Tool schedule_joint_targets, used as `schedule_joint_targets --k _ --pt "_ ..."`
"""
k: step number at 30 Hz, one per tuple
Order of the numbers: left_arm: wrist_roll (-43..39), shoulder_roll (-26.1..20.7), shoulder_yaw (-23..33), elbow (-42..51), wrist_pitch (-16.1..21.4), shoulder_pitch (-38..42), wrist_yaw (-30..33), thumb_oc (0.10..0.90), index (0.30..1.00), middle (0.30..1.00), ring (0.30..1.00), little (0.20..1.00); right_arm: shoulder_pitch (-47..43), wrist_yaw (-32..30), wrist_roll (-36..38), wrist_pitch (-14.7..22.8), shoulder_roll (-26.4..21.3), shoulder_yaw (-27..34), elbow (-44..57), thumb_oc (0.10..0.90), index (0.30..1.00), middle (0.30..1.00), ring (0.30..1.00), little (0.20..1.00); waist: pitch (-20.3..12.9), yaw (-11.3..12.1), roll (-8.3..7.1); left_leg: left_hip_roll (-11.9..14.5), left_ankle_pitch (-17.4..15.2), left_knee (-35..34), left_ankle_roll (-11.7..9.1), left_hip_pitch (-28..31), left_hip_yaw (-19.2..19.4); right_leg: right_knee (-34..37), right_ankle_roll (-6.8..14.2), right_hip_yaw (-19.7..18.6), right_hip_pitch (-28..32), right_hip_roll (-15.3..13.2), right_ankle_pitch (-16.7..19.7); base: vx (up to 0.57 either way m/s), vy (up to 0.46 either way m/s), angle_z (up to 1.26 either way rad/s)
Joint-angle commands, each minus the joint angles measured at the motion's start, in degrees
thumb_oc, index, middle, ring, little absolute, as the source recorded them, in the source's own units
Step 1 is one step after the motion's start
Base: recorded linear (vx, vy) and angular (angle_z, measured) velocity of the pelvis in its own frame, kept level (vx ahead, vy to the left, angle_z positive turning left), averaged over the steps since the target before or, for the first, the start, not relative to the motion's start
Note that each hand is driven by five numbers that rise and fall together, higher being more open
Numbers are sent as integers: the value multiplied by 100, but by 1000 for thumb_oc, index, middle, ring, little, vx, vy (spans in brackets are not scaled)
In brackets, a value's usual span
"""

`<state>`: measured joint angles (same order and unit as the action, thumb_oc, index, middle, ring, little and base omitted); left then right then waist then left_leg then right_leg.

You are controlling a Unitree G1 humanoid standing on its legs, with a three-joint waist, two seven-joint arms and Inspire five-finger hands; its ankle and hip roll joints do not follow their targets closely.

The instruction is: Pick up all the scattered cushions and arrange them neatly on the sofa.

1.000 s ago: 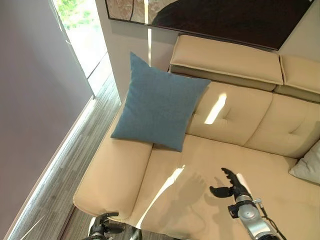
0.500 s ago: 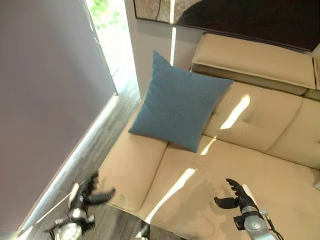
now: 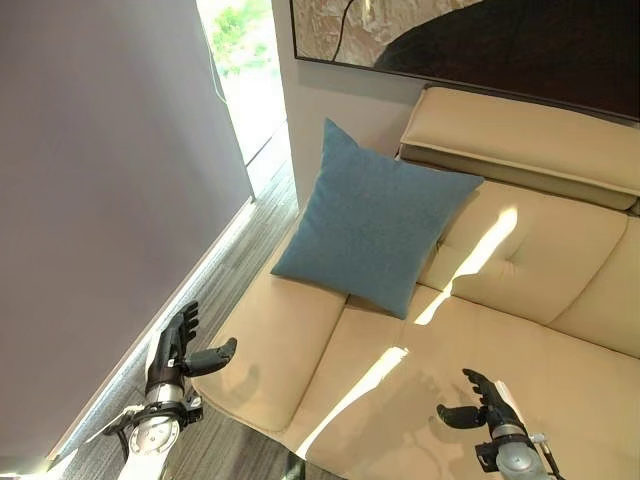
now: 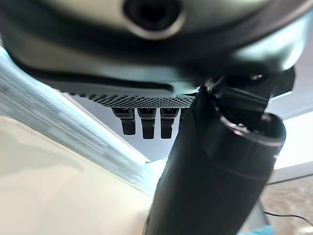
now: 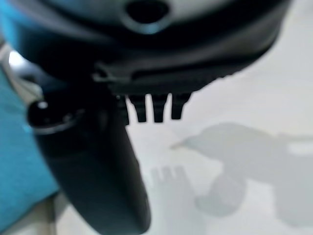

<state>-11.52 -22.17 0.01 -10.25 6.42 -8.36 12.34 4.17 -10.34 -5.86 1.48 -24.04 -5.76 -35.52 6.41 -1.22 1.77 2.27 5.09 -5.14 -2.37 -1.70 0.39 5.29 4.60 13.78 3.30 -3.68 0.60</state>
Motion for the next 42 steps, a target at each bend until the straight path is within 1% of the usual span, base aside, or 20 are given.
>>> schedule_joint_targets --k 1,2,3,4,5,6,9,14,15,16,18,19,21,25,27,28,31,36,39,42 --pt "447 -384 160 375 525 879 486 800 900 900 900 900 -315 -285 86 380 -141 -100 286 800 900 900 900 900 -249 -184 -290 53 -470 14 -300 163 488 -29 298 -310 -146 -157 -311 0 0 0" --pt "453 -382 151 361 530 895 493 800 900 900 900 900 -317 -285 86 378 -141 -94 287 800 900 900 900 900 -247 -176 -290 54 -471 14 -300 160 492 -29 298 -314 -150 -157 -310 0 0 0" --pt "628 -368 -99 55 446 1182 630 800 900 900 900 900 -392 -329 154 385 -158 -110 453 800 900 900 900 900 -263 -279 -291 74 -496 14 -304 141 574 -29 324 -379 -231 -159 -281 17 12 -5" --pt "688 -373 -181 -73 411 1293 674 800 900 900 900 900 -419 -367 181 390 -151 -127 489 800 900 900 900 900 -274 -333 -292 84 -508 14 -307 128 615 -29 333 -402 -259 -157 -271 17 12 -22" --pt "689 -373 -191 -93 421 1312 679 800 900 900 900 900 -420 -368 181 387 -151 -121 491 800 900 900 900 900 -277 -322 -292 84 -509 14 -307 122 622 -29 333 -408 -269 -156 -269 9 12 -26" --pt "865 -454 -390 -471 300 1652 807 800 900 900 900 900 -504 -413 272 397 -143 -174 625 800 900 900 900 900 -285 -464 -284 111 -523 14 -306 76 700 -29 361 -498 -375 -148 -231 6 18 -23" --pt "1072 -607 -618 -1041 150 2130 970 800 900 900 900 900 -600 -461 343 403 -150 -248 823 800 900 900 900 900 -315 -646 -268 149 -528 14 -305 -68 815 -29 393 -631 -624 -135 -156 -13 25 -24" --pt "853 -703 -811 -1899 62 2745 1158 800 900 900 900 900 -637 -438 413 360 -105 -457 889 800 900 900 900 900 -421 -916 -267 183 -515 14 -286 -404 951 -29 422 -860 -1087 -74 -37 -11 22 -30" --pt "850 -705 -815 -1912 69 2756 1159 800 900 900 900 900 -641 -438 413 359 -103 -456 889 800 900 900 900 900 -433 -912 -267 183 -514 14 -286 -419 955 -29 422 -865 -1104 -74 -34 -7 22 -19" --pt "931 -840 -900 -2200 27 3021 1288 800 900 900 900 900 -644 -428 417 347 -60 -567 793 800 900 900 900 900 -460 -1008 -287 204 -500 14 -278 -560 1010 -29 431 -946 -1288 -52 20 0 23 -27" --pt "1008 -964 -921 -2385 -2 3196 1381 800 900 900 900 900 -633 -426 431 359 -46 -596 744 800 900 900 900 900 -502 -1049 -307 212 -491 14 -273 -663 1053 -29 432 -1004 -1424 -33 55 3 21 -31" --pt "1128 -1201 -962 -2679 -53 3553 1536 800 900 900 900 900 -574 -420 459 393 -35 -641 735 800 900 900 900 900 -556 -1127 -352 224 -483 14 -270 -801 1131 -29 447 -1104 -1612 -1 126 14 16 -29" --pt "1215 -1394 -1010 -2927 -73 3878 1677 800 900 900 900 900 -510 -424 494 441 -51 -655 713 800 900 900 900 900 -579 -1182 -395 220 -498 14 -264 -874 1187 -29 467 -1165 -1726 13 165 25 19 -31" --pt "1171 -1587 -979 -3121 1 4270 1942 800 900 900 900 900 -411 -448 459 483 -77 -695 533 800 900 900 900 900 -537 -1227 -471 188 -477 14 -254 -920 1242 -29 477 -1224 -1823 -29 227 37 28 -16" --pt "1173 -1614 -950 -3075 12 4276 1986 800 900 900 900 900 -399 -455 451 489 -75 -694 494 800 900 900 900 900 -518 -1225 -481 178 -482 14 -251 -914 1241 -29 482 -1233 -1827 -40 232 43 35 -9" --pt "1200 -1602 -809 -2791 10 4127 2045 800 900 900 900 900 -325 -468 441 480 -45 -622 440 800 900 900 900 900 -472 -1199 -499 155 -500 14 -241 -885 1243 -29 485 -1224 -1802 -72 226 37 26 -8" --pt "1259 -1609 -660 -2650 -5 3955 2072 800 900 900 900 900 -260 -442 447 480 6 -552 432 800 900 900 900 900 -434 -1166 -519 133 -523 14 -236 -827 1258 -29 490 -1237 -1770 -100 221 44 27 -1" --pt "1219 -1812 -661 -2985 8 4150 2083 800 900 900 900 900 -313 -380 463 511 10 -641 378 800 900 900 900 900 -413 -1173 -522 123 -530 14 -248 -813 1281 -29 506 -1229 -1797 -109 253 19 7 0" --pt "1194 -1806 -645 -2938 -6 4178 2143 800 900 900 900 900 -340 -385 450 511 33 -684 388 800 900 900 900 900 -404 -1164 -540 126 -524 14 -245 -851 1263 -29 510 -1228 -1834 -104 265 0 0 0" --pt "1157 -1749 -579 -2982 -39 4130 2188 800 900 900 900 900 -374 -376 440 511 92 -739 424 800 900 900 900 900 -413 -1159 -601 138 -531 14 -238 -880 1268 -29 508 -1235 -1863 -88 268 0 0 0"
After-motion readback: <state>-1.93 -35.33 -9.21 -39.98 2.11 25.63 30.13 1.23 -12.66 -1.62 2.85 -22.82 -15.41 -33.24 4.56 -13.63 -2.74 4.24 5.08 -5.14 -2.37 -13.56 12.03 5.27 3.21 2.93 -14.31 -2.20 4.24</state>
